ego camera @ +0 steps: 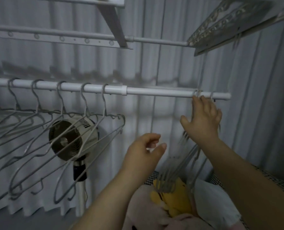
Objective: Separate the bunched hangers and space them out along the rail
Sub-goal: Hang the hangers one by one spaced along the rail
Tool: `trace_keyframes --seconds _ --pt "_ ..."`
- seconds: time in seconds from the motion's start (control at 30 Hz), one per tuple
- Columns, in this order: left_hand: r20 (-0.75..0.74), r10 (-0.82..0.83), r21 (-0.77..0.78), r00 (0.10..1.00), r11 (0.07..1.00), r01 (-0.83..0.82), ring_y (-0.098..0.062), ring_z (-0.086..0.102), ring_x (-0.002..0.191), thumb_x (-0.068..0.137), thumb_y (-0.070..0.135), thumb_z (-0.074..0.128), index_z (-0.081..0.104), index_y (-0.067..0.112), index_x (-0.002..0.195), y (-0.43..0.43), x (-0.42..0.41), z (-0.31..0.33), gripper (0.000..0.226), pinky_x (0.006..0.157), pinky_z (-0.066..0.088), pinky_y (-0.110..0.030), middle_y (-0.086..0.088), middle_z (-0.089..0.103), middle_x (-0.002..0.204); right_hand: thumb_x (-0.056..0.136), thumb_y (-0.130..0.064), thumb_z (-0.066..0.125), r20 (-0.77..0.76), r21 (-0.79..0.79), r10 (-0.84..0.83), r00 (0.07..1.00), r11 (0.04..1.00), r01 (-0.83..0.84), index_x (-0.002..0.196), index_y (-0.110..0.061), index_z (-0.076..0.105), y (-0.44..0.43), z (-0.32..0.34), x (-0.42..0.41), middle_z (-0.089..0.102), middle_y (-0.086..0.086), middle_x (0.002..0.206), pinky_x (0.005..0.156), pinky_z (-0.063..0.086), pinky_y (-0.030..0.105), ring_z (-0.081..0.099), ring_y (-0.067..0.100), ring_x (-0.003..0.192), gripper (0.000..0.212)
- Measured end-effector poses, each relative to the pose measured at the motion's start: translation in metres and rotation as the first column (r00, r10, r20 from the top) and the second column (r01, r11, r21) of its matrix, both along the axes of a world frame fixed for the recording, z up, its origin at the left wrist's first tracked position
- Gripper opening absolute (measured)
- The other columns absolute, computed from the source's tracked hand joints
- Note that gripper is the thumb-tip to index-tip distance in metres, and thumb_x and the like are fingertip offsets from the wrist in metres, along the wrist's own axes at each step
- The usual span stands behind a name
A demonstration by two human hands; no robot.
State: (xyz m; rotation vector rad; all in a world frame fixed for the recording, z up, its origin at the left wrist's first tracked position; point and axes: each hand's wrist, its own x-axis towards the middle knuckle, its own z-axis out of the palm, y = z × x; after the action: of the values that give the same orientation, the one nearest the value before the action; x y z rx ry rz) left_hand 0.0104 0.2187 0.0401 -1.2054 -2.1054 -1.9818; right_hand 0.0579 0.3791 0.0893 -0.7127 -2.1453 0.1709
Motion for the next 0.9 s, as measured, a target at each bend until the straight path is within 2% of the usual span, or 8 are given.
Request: trace_keyframes --seconds 0.07,0.13,0.27,0.37,0.4,0.67,0.8,0.9 --pt "0.031 -0.001 -0.128 1.0 0.992 0.005 -0.005 0.052 0.093 0.083 0.028 0.062 0.054 0.017 0.122 0.02 0.004 -0.013 0.041 0.06 0.038 -0.001 0.005 0.057 0.108 0.079 -0.045 0.04 -0.037 -0.08 0.03 0.999 0.996 -0.033 0.146 -0.02 0.013 0.008 -0.009 0.012 0.013 0.007 0.156 0.115 0.001 0.042 0.011 0.025 0.143 0.076" --pt "0.1 -0.066 -0.188 0.993 0.979 0.084 0.007 0.056 0.076 0.084 0.026 0.062 0.055 0.016 0.121 0.033 0.011 -0.021 0.038 0.051 0.039 0.001 0.006 0.057 0.101 0.087 -0.035 0.053 -0.066 -0.153 0.057 0.996 0.986 -0.067 0.146 -0.017 0.014 0.016 -0.018 0.019 0.019 0.009 0.154 0.117 0.009 0.042 0.021 0.025 0.14 0.073" --pt "0.351 -0.204 -0.086 0.914 0.965 0.248 0.002 0.057 0.063 0.086 0.013 0.061 0.053 0.014 0.12 0.048 0.017 -0.029 0.035 0.047 0.042 0.0 0.004 0.061 0.083 0.085 -0.031 0.058 -0.09 -0.362 0.177 0.98 0.911 -0.197 0.146 -0.016 0.012 0.025 -0.035 0.025 0.026 0.009 0.151 0.114 0.023 0.046 0.033 0.027 0.135 0.078" --pt "0.497 -0.309 0.015 0.811 0.937 0.348 -0.003 0.055 0.042 0.087 0.004 0.056 0.065 0.011 0.088 0.052 0.021 -0.03 0.011 0.042 0.046 -0.012 0.005 0.062 0.047 0.078 -0.04 0.057 -0.093 -0.395 0.223 0.97 0.886 -0.241 0.146 -0.018 0.014 0.023 -0.042 0.028 0.03 0.008 0.149 0.111 0.028 0.049 0.04 0.027 0.131 0.083" --pt "0.516 -0.327 0.039 0.792 0.932 0.36 -0.004 0.053 0.038 0.088 0.005 0.055 0.066 0.011 0.079 0.052 0.024 -0.03 0.015 0.041 0.045 -0.013 0.005 0.06 0.043 0.081 -0.037 0.059 -0.073 -0.378 0.223 0.972 0.896 -0.234 0.146 -0.018 0.013 0.024 -0.043 0.029 0.028 0.007 0.151 0.112 0.027 0.048 0.039 0.026 0.132 0.082" --pt "0.571 -0.278 0.075 0.772 0.955 0.288 -0.01 0.058 0.041 0.091 0.011 0.051 0.061 0.002 0.082 0.052 0.025 -0.022 0.016 0.042 0.048 -0.017 -0.005 0.064 0.058 0.084 -0.042 0.054 0.11 -0.257 0.139 0.984 0.96 -0.107 0.146 -0.021 0.01 0.025 -0.042 0.028 0.015 0.004 0.155 0.117 0.011 0.043 0.02 0.025 0.141 0.079" --pt "0.474 -0.182 -0.005 0.861 0.978 0.21 -0.015 0.054 0.052 0.091 0.01 0.047 0.057 0.009 0.072 0.052 0.024 -0.023 0.022 0.053 0.046 -0.022 -0.006 0.058 0.062 0.06 -0.049 0.036 0.122 -0.26 0.135 0.983 0.961 -0.1 0.145 -0.025 0.013 0.02 -0.041 0.025 0.017 0.0 0.154 0.117 0.004 0.044 0.017 0.024 0.14 0.091" --pt "0.459 -0.137 0.022 0.878 0.989 0.143 -0.016 0.056 0.056 0.088 0.006 0.05 0.059 0.008 0.065 0.049 0.021 -0.021 0.025 0.053 0.049 -0.02 -0.008 0.059 0.063 0.069 -0.05 0.042 0.15 -0.22 0.124 0.981 0.971 -0.089 0.144 -0.025 0.014 0.02 -0.041 0.023 0.015 -0.001 0.154 0.117 0.0 0.046 0.013 0.023 0.14 0.084"
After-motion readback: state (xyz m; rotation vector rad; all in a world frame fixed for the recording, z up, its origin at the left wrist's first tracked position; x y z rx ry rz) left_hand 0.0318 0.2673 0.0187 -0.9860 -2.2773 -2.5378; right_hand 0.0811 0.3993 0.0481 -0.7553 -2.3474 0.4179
